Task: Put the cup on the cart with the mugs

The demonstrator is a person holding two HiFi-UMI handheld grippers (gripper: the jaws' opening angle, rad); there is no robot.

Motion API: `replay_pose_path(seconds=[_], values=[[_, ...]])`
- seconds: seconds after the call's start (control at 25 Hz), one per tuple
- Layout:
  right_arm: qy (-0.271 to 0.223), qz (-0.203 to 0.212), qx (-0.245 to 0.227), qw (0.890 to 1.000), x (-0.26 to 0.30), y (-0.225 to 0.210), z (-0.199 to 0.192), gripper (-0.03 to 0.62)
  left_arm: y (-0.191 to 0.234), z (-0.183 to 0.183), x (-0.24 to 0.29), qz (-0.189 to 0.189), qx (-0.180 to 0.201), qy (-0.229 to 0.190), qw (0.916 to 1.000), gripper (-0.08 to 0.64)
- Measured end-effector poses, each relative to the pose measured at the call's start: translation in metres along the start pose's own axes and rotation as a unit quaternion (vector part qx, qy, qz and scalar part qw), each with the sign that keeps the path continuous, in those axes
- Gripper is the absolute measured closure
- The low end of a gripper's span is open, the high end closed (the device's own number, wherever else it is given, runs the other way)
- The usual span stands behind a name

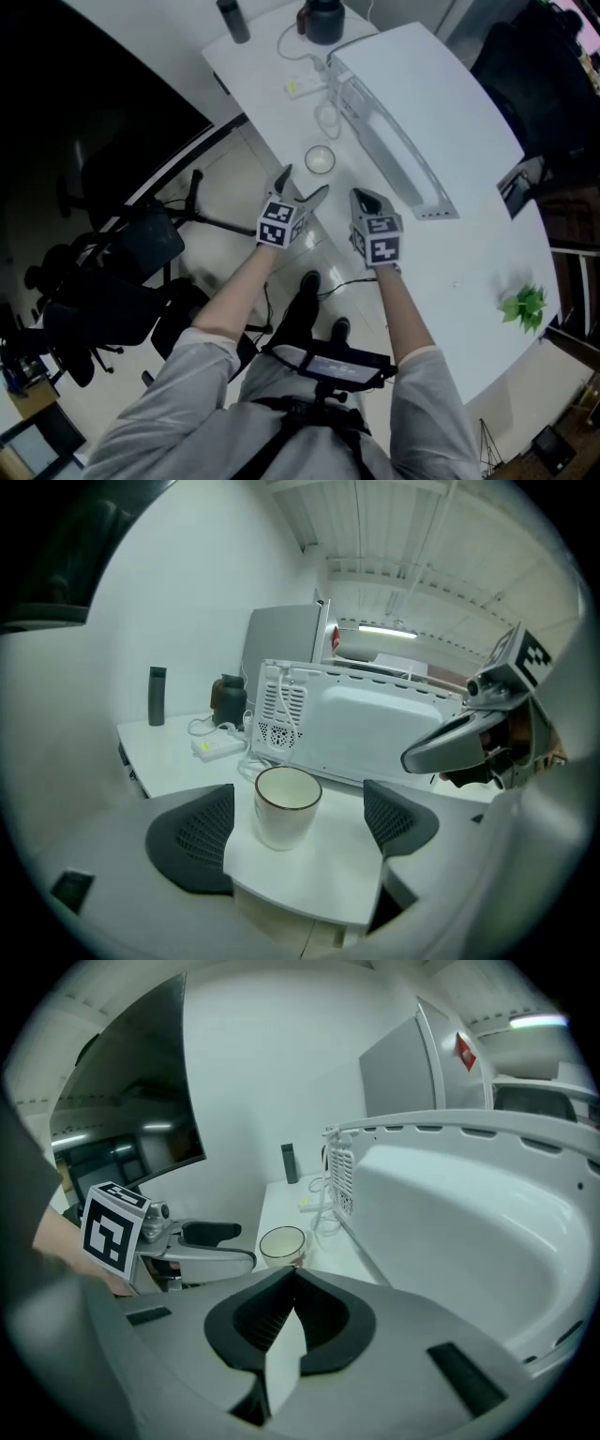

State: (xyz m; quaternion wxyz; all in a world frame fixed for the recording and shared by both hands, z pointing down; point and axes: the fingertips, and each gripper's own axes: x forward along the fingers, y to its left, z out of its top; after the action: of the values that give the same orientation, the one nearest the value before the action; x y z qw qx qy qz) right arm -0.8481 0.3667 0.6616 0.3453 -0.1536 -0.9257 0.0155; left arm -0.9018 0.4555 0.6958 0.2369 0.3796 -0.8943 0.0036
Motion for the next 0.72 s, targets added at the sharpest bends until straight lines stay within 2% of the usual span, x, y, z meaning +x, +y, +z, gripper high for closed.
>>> replay_pose_path(seconds=[0.16,0.44,0.72], values=[[0.007,-0.015,0.013,1.000,0.014,-0.012,-0.008,0.584,0.007,-0.007,0.024,0.002,-0.008,0.009,0.9999,0.124],[0.018,-0.023,0.036,0.999,0.024,-0.029,-0.029,0.584,0.013,-0.014,0.063,0.009,0.017,0.014,0.9997,0.083],[0.024,-0.038,0.050,0.998,0.022,-0.044,-0.042,0.584,0.018,-0.018,0.084,0.017,0.022,0.014,0.9995,0.083]])
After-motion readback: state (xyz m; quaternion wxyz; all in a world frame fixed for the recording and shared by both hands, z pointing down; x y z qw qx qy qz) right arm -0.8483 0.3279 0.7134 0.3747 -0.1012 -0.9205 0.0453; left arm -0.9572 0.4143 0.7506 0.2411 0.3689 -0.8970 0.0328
